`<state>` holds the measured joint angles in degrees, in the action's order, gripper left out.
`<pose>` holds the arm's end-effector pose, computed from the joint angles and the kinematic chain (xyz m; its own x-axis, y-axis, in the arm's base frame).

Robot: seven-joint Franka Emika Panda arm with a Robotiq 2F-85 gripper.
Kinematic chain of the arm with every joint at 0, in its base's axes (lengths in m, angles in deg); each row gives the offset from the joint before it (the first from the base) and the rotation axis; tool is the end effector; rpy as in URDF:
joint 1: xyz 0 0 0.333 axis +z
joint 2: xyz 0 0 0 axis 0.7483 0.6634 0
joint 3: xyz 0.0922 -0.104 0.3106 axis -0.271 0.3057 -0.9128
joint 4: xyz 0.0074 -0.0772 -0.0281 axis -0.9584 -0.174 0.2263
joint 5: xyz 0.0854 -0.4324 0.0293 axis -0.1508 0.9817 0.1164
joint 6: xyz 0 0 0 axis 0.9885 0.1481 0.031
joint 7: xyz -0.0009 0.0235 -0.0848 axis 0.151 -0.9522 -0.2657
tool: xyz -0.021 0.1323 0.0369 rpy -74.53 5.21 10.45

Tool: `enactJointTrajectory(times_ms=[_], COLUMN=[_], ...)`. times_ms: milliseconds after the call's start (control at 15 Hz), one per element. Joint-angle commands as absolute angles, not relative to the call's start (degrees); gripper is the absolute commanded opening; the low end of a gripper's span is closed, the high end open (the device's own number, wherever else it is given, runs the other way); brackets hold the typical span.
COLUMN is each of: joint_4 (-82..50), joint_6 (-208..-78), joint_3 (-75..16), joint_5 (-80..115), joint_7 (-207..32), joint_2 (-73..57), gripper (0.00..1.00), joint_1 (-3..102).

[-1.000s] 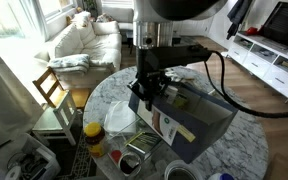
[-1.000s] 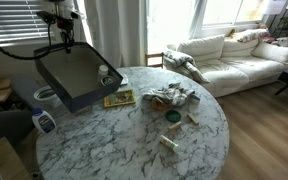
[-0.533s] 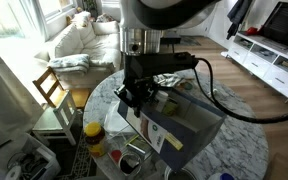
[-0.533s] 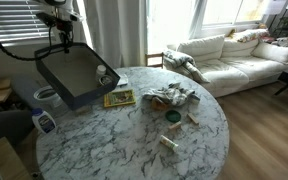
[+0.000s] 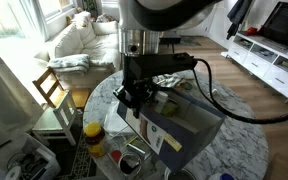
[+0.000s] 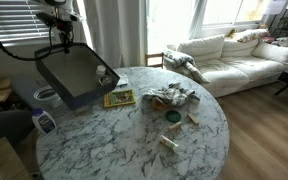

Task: Pick up the white and orange bottle and put it in the shoe box, pick up the yellow bottle with a foil top from the table and put it in the shoe box, pick up the shoe box and put it on top of the crisper drawer

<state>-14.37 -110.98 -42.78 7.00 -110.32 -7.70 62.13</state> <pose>0.6332 0.2739 0.4446 0.9811 -0.1113 -0.1581 -0.1305 -0.9846 -0.1167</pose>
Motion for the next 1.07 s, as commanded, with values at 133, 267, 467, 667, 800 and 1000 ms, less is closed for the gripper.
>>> enactJointTrajectory(times_ms=[133,267,467,667,800,1000], joint_4=[-12.5,-11.4,-9.9,-8.6,-7.3,-5.4], joint_6=[-109.7,-110.1,-110.2,-110.4,-110.4,-111.0], joint_3=[-42.8,-43.1,-43.4,-43.8,-43.9,-43.8], joint_5=[11.9,14.1,17.1,18.3,18.4,18.6], joint_7=[-113.1,-112.9,-114.0,-115.0,-115.3,-114.8], joint_2=[-7.1,-6.4,-5.2,-3.8,-2.5,-0.6], gripper=[0.01,0.01,0.01,0.01,0.01,0.01], joint_1=[65.7,67.1,69.3,70.9,71.8,72.8])
